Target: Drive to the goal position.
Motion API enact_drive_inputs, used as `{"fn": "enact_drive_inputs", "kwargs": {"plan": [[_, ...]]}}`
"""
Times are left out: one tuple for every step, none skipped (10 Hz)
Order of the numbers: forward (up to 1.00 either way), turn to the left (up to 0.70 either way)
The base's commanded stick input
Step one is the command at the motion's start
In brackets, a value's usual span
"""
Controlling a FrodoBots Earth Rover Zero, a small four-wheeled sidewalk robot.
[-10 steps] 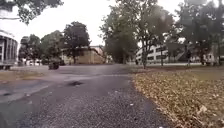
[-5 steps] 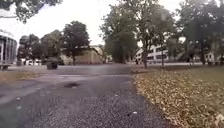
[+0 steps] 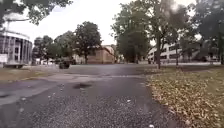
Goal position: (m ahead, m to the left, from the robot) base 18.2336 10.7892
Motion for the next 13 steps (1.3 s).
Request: {"fn": "enact_drive_inputs", "kwargs": {"plan": [[0.45,0.0],[0.7,0.0],[0.7,0.0],[0.7,0.0],[0.7,0.0],[0.7,0.0],[0.7,0.0],[0.7,0.0],[0.7,0.0],[0.7,0.0],[0.7,0.0],[0.7,0.0],[0.7,0.0]]}}
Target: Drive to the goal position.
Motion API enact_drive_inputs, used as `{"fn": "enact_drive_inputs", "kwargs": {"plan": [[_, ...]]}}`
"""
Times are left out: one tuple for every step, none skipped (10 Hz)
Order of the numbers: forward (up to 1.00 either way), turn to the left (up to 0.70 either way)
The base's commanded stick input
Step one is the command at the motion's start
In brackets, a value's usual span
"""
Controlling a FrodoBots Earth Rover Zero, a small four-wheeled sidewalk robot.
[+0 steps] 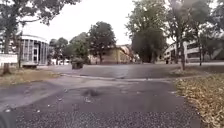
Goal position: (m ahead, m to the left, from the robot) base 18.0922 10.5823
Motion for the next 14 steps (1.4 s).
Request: {"fn": "enact_drive_inputs", "kwargs": {"plan": [[0.7,0.0],[0.7,0.0],[0.7,0.0],[0.7,0.0],[0.7,0.0],[0.7,0.0],[0.7,0.0],[0.7,0.0],[0.7,0.0],[0.7,0.0],[0.7,0.0],[0.7,0.0],[0.7,0.0],[0.7,0.0]]}}
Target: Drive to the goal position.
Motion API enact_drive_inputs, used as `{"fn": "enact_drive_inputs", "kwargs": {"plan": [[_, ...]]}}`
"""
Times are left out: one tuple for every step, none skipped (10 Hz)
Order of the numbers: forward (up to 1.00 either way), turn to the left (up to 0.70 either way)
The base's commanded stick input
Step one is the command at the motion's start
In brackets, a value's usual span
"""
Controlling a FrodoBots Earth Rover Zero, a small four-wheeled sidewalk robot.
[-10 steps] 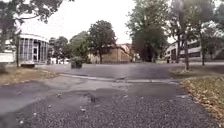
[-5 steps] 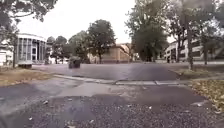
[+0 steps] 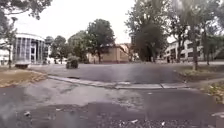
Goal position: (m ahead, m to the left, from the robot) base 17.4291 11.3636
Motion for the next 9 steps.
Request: {"fn": "enact_drive_inputs", "kwargs": {"plan": [[0.7,0.0],[0.7,0.0],[0.7,0.0],[0.7,0.0],[0.7,0.0],[0.7,0.0],[0.7,0.0],[0.7,0.0],[0.7,0.0]]}}
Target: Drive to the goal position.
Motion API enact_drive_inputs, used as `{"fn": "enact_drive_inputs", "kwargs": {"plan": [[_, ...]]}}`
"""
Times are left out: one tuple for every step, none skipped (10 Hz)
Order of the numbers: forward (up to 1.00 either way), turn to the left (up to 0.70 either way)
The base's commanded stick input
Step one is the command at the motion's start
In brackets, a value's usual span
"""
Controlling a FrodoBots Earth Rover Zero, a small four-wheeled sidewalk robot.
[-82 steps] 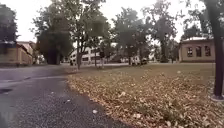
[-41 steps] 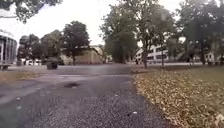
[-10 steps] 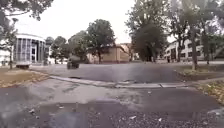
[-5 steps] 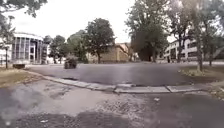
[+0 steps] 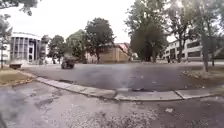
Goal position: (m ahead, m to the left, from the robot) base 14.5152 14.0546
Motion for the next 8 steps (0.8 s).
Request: {"fn": "enact_drive_inputs", "kwargs": {"plan": [[0.7,0.0],[0.7,0.0],[0.7,0.0],[0.7,0.0],[0.7,0.0],[0.7,0.0],[0.7,0.0],[0.7,0.0]]}}
